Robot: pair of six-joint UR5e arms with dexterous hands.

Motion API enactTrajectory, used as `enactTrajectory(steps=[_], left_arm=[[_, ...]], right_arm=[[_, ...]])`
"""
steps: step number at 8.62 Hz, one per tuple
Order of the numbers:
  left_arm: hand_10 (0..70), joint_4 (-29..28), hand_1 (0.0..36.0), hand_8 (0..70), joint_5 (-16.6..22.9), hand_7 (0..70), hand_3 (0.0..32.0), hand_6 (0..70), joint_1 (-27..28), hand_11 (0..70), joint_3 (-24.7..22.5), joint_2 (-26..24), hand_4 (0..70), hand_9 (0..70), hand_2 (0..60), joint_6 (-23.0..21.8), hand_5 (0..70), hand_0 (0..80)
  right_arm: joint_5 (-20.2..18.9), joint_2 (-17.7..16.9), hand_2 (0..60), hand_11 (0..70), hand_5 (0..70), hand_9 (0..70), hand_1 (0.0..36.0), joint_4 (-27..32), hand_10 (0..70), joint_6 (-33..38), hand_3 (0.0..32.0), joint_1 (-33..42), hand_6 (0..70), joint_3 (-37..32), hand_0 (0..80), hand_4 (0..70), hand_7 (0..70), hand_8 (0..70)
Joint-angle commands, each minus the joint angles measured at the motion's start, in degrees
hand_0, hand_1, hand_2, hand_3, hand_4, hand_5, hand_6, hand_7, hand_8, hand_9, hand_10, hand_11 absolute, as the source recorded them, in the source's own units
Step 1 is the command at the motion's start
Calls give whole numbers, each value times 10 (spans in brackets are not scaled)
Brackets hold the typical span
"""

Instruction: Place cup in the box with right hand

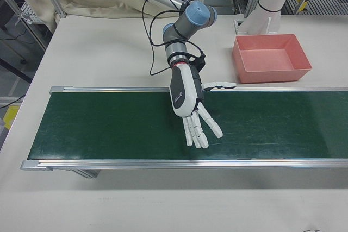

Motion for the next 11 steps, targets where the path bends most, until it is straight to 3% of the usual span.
enactTrajectory(steps=[1, 2, 3, 4, 5, 8, 11], left_arm=[[0, 0, 0, 0, 0, 0, 0, 0, -1, 0, -1, 0, 0, 0, 0, 0, 0, 0], [0, 0, 0, 0, 0, 0, 0, 0, -1, 0, -1, 0, 0, 0, 0, 0, 0, 0], [0, 0, 0, 0, 0, 0, 0, 0, -1, 0, -1, 0, 0, 0, 0, 0, 0, 0], [0, 0, 0, 0, 0, 0, 0, 0, -1, 0, -1, 0, 0, 0, 0, 0, 0, 0], [0, 0, 0, 0, 0, 0, 0, 0, -1, 0, -1, 0, 0, 0, 0, 0, 0, 0], [0, 0, 0, 0, 0, 0, 0, 0, 0, 0, -1, 0, 0, 0, 0, 0, 0, 0], [0, 0, 0, 0, 0, 0, 0, 0, -1, 0, -1, 0, 0, 0, 0, 0, 0, 0]], right_arm=[[3, -13, 120, 18, 28, 80, 82, 61, 5, 30, 0, 1, 43, -30, 315, 0, 152, 37], [3, -13, 125, 24, 32, 75, 91, 61, 9, 30, 0, 1, 38, -36, 348, 0, 130, 38], [3, -13, 163, 44, 52, 66, 158, 61, 18, 31, 0, 0, 34, -37, 449, 0, 87, 39], [2, -12, 167, 59, 69, 64, 214, 61, 25, 35, 0, -1, 37, -34, 492, 0, 73, 41], [1, -12, 166, 58, 75, 63, 230, 61, 23, 39, 0, -1, 38, -31, 508, 0, 77, 41], [1, -10, 160, 40, 58, 67, 173, 61, 14, 37, 4, -6, 33, -32, 466, 0, 86, 44], [4, -8, 155, 22, 60, 65, 182, 61, 2, 34, 10, -10, 34, -16, 472, 0, 101, 45]])
